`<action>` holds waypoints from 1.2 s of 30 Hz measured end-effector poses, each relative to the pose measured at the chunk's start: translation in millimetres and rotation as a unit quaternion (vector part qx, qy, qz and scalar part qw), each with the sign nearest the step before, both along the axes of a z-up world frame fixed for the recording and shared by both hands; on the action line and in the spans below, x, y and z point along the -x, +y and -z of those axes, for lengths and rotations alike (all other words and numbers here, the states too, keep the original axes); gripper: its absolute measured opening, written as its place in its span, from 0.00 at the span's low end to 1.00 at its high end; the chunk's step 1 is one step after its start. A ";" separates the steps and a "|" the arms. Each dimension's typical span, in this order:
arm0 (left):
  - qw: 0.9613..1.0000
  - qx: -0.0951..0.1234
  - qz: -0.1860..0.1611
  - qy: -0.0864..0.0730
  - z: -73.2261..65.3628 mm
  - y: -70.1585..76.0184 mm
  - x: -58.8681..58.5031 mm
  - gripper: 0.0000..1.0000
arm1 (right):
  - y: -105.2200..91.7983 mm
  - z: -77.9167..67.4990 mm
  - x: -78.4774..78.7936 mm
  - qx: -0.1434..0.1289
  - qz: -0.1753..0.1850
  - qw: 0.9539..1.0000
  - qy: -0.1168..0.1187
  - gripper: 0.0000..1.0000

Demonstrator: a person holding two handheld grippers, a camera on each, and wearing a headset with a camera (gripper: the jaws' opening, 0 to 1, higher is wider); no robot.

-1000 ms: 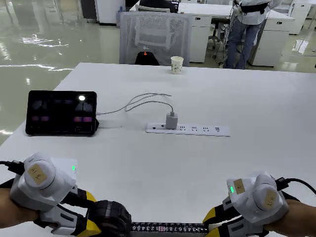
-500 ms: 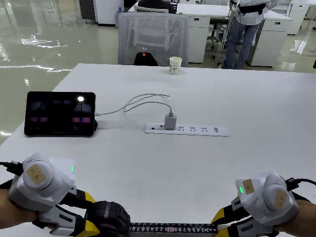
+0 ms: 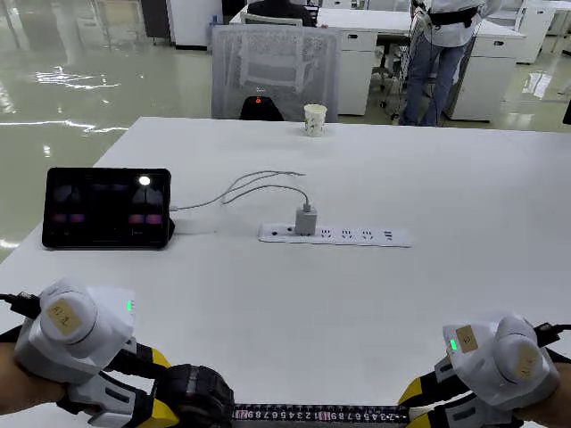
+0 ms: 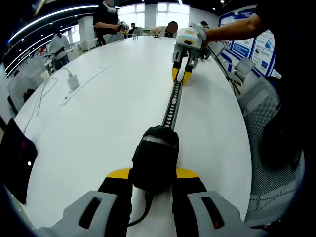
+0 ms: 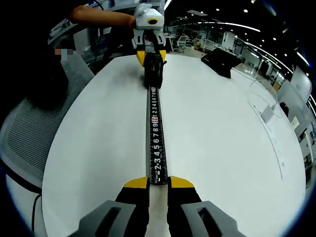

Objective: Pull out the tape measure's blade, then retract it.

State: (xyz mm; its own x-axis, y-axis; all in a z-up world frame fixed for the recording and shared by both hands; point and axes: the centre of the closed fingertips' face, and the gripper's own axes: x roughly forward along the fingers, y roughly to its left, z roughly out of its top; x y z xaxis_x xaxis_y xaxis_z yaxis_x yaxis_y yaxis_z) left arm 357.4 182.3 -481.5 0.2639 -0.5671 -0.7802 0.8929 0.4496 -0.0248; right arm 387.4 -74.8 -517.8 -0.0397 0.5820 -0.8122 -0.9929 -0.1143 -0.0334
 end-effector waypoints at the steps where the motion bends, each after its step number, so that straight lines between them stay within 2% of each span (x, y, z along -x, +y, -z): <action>1: 1.000 0.000 0.000 0.000 0.0 0.0 -0.1 0.25 | -1.4 0.0 -0.1 0.001 0.001 1.000 0.000 0.09; 10: 1.000 -0.002 0.001 0.000 -0.3 -0.3 0.2 0.25 | -14.8 -0.2 -1.7 0.007 0.009 1.000 -0.003 0.09; 19: 1.000 -0.006 0.000 0.001 -0.2 -0.7 0.6 0.25 | -14.9 -0.7 -2.0 0.006 0.012 1.000 -0.006 0.10; 27: 1.000 -0.020 0.003 0.004 -1.4 -2.5 1.9 0.26 | -14.9 -0.3 -2.4 0.009 0.012 1.000 -0.012 0.10; 36: 1.000 -0.027 0.006 0.001 -2.1 -3.2 2.8 0.26 | -13.9 -0.5 -2.0 0.018 0.003 1.000 -0.016 0.11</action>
State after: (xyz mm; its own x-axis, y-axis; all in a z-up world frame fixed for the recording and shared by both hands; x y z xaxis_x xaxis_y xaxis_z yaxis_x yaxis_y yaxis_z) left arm 354.7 179.1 -479.4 0.2560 -0.5275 -0.8101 0.8984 0.4391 -0.0021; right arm 389.4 -88.6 -517.3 -0.0106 0.5519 -0.8339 -0.9921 -0.1099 -0.0601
